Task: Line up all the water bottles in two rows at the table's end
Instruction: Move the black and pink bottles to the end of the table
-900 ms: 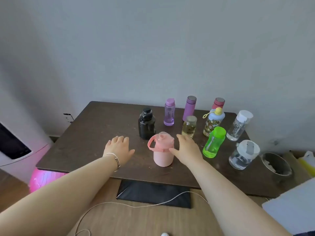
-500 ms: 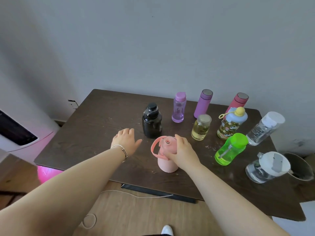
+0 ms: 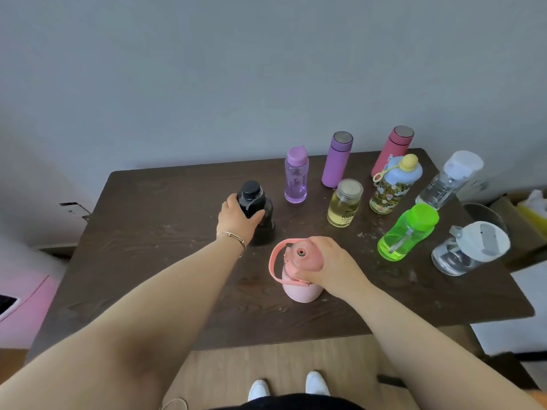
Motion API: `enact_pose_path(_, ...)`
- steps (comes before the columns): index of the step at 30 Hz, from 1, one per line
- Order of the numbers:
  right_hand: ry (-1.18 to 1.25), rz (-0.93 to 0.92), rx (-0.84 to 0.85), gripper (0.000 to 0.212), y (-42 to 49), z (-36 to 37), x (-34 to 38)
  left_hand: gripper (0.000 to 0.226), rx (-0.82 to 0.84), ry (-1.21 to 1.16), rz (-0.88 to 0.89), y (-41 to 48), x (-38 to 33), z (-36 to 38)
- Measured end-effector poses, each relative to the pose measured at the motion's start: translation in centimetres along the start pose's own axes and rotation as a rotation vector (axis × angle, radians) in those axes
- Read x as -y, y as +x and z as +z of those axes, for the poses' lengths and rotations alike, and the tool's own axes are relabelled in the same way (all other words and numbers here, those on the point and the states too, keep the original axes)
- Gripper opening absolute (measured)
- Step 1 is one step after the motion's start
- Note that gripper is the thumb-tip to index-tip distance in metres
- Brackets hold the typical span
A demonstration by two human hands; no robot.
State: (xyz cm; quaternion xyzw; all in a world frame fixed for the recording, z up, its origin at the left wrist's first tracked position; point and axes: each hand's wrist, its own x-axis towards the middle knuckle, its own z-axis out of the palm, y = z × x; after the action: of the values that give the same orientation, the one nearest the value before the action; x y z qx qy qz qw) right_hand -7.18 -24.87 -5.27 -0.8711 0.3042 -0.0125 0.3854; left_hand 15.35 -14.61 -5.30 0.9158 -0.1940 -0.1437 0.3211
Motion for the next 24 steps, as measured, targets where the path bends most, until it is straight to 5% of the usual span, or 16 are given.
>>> enact_pose_path(9,0.053,-0.005,-0.041,0.073,-0.4,0.4,-0.4,0.063,-0.075,-0.283,0.033,1.7,0.8,1.5)
enact_pose_path(16,0.126,0.044,-0.052,0.049,0.4,-0.7,1.0,0.052,-0.131,-0.334,0.027,0.4,1.4,0.7)
enact_pose_path(24,0.081,-0.033,-0.039,0.051,4.0,-2.5,2.4,0.056,-0.266,-0.324,-0.051,-2.5,2.2,-2.7)
